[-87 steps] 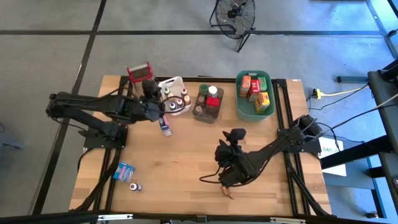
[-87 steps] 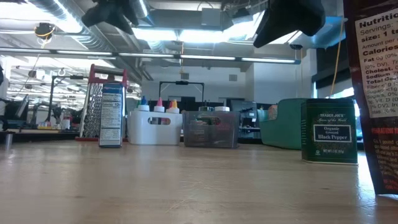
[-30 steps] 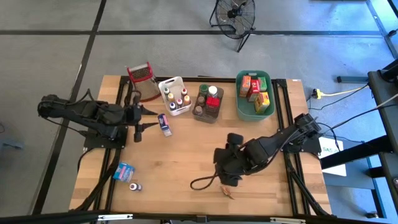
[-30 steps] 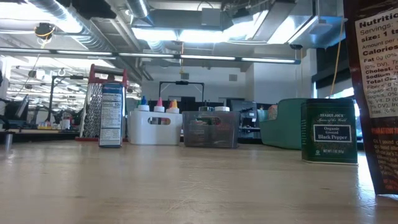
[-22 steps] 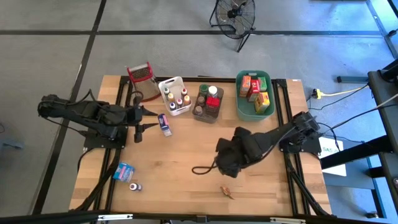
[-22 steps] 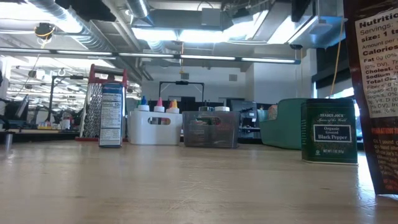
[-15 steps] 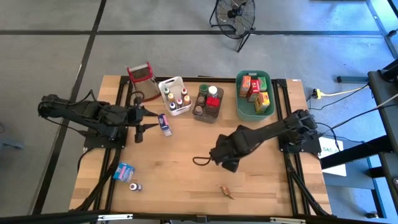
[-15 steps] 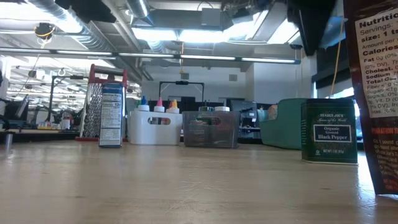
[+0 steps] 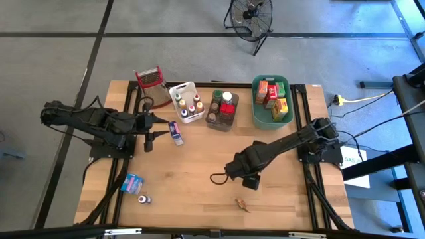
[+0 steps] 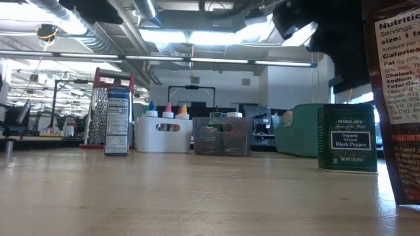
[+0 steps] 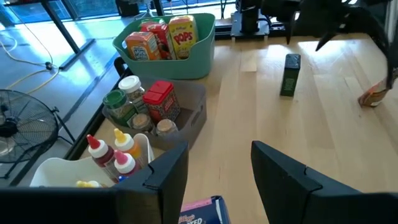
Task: Pick & Place Kitchen Items
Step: Put the black spice can into the black bin
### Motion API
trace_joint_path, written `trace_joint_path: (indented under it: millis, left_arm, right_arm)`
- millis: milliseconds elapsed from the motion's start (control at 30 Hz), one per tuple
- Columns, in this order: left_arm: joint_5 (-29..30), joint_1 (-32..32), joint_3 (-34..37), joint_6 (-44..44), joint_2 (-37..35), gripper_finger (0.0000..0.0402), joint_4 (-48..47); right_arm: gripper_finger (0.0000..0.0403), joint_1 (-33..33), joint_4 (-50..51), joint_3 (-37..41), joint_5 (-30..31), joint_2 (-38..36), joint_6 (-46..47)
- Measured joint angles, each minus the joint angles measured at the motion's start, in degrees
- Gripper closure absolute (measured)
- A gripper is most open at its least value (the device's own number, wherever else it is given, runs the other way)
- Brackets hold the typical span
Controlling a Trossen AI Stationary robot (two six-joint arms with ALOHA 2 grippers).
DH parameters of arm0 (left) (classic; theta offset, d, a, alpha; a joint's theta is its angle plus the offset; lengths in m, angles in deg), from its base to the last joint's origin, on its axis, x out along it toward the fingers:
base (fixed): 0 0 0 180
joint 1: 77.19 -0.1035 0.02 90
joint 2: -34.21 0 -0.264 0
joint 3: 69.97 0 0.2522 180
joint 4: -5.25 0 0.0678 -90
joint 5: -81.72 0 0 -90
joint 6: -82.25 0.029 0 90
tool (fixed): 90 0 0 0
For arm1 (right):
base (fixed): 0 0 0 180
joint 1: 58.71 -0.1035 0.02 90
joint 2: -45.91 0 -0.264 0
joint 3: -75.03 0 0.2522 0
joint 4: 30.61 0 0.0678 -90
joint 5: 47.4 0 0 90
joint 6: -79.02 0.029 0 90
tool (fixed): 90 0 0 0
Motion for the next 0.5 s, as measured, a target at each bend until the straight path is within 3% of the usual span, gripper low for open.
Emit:
trace_joint_path:
  millis: [167,500]
  left_arm:
    - [0.0,0.0,0.0,-0.1,0.0,0.0233,0.0]
    - [0.0,0.0,0.0,-0.9,0.0,0.0233,0.0]
  right_arm:
    - [0.0125,0.9,-0.3,2.1,2.6,0.0,-1.8]
    - [0.0125,1.7,-8.7,5.9,2.0,0.0,-6.3]
